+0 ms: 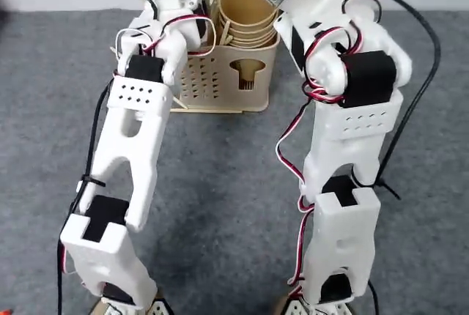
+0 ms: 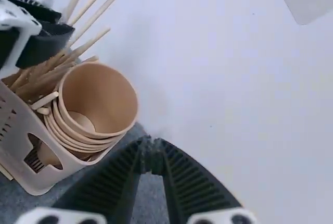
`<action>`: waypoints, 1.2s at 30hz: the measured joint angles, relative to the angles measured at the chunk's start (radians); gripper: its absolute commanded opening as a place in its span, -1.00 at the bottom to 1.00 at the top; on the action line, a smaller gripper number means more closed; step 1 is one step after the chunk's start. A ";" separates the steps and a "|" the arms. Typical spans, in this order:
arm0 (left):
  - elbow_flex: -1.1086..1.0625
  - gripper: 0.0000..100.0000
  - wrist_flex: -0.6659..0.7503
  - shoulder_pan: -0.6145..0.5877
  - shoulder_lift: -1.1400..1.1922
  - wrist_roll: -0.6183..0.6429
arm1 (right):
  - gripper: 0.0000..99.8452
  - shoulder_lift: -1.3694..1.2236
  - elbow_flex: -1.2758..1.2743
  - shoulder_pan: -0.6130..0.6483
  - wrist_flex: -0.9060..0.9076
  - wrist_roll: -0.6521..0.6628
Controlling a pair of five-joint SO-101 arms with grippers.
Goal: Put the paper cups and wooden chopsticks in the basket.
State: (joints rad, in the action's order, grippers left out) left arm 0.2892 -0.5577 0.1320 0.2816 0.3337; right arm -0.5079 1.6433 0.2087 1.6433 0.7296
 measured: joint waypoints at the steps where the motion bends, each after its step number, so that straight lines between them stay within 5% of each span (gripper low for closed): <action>1: 0.002 -0.67 -0.020 0.000 -0.002 -0.017 | -0.98 0.000 0.000 0.000 0.000 0.000; 12: -0.003 -0.67 -0.107 -0.029 -0.068 -0.037 | -0.98 0.000 0.000 0.000 0.000 0.000; 18: 0.002 -0.67 0.014 -0.141 -0.147 -0.034 | -0.98 0.000 0.000 0.000 0.000 0.000; 29: 0.084 -0.67 0.075 -0.351 -0.227 0.325 | -0.98 0.000 0.000 0.000 0.000 0.000; 36: 0.084 -0.67 -0.285 -0.434 -0.173 0.713 | -0.98 0.000 0.000 0.000 0.000 0.000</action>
State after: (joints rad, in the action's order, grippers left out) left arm 0.3736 -0.8431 -0.3023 0.1082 1.0472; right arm -0.5079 1.6433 0.2087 1.6433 0.7296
